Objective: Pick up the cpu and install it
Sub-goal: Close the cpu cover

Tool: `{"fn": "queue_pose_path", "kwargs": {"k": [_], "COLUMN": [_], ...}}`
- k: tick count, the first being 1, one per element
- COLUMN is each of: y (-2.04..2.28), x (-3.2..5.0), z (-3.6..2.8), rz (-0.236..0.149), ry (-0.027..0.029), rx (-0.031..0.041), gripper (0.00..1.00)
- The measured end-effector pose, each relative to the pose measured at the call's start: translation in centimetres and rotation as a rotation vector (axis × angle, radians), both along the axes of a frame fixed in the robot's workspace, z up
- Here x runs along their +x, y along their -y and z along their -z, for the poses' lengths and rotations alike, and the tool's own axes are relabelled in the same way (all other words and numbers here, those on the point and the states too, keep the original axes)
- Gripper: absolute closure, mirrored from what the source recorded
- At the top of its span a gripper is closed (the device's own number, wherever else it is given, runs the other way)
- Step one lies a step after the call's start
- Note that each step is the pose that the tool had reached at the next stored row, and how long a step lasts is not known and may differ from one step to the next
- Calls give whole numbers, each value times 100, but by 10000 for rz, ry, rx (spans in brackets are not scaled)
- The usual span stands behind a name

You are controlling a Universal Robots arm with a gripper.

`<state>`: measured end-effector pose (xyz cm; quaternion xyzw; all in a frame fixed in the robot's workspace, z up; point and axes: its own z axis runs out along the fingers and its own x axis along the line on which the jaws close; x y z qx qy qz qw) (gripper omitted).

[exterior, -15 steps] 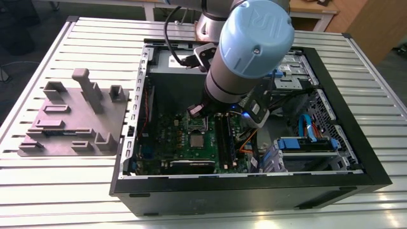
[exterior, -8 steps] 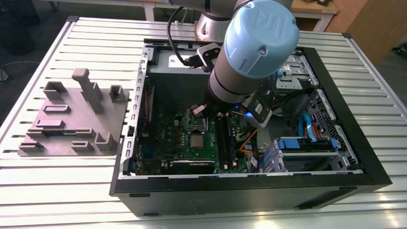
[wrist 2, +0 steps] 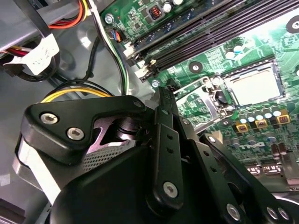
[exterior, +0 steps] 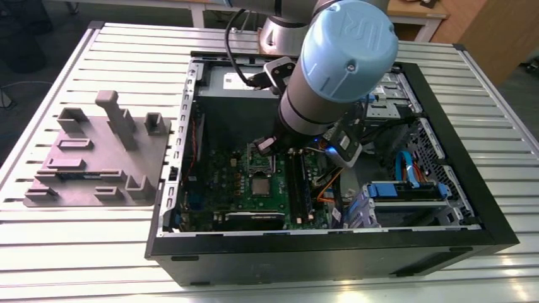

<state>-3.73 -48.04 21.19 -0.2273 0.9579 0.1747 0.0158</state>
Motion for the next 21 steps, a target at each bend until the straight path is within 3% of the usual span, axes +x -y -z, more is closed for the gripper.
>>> {"fn": "queue_pose_path", "kwargs": {"k": [7,17,21], "y": [-67,-89,-95], "x": [19,25,24], "z": [24,61,67], "rz": [0,-170,-167], "ry": [1,1,1], "rx": [2,5,50], "gripper": [90,90,90]}}
